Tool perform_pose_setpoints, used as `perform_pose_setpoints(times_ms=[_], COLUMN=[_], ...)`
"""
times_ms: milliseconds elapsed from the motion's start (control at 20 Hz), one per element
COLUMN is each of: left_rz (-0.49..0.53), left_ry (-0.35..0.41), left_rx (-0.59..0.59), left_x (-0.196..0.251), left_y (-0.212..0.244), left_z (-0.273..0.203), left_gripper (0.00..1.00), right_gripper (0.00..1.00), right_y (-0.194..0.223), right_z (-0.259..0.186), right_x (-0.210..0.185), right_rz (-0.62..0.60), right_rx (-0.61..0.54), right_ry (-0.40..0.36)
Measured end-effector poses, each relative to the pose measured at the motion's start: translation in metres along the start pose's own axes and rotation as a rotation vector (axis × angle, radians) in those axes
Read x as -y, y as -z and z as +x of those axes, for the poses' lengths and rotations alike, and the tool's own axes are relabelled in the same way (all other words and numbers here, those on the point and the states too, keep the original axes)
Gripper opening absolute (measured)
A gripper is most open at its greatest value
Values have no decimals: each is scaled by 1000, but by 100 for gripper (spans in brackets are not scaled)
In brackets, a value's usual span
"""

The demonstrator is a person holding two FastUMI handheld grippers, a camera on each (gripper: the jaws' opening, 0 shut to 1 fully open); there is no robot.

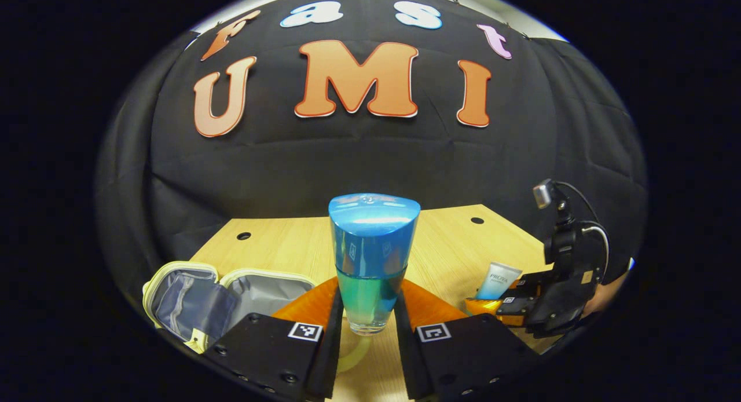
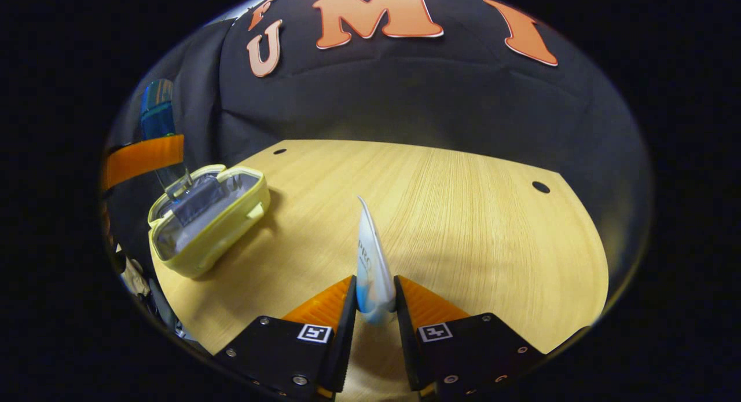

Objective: First open the suitcase, pack the skin care products into it, and then close the suitcase.

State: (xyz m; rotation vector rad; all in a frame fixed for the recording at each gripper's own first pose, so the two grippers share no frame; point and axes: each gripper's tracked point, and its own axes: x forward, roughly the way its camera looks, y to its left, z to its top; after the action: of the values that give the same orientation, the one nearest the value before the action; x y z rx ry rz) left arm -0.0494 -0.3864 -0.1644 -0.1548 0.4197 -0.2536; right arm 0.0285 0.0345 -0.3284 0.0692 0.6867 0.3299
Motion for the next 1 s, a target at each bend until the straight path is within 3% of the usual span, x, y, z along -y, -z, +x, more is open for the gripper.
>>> perform_pose_setpoints(times_ms=[450,1000], left_rz=[-1,-15], left_ry=[-45,-20], left_rx=[38,-153], left_x=[-85,-185], left_y=[-32,39], left_z=[-29,-15], left_gripper=[45,45], right_gripper=[40,40], right_y=[-71,-63], right_z=[-40,-17], right_x=[-67,-156], right_rz=[-26,17], right_rx=[75,17], right_ry=[-53,-53])
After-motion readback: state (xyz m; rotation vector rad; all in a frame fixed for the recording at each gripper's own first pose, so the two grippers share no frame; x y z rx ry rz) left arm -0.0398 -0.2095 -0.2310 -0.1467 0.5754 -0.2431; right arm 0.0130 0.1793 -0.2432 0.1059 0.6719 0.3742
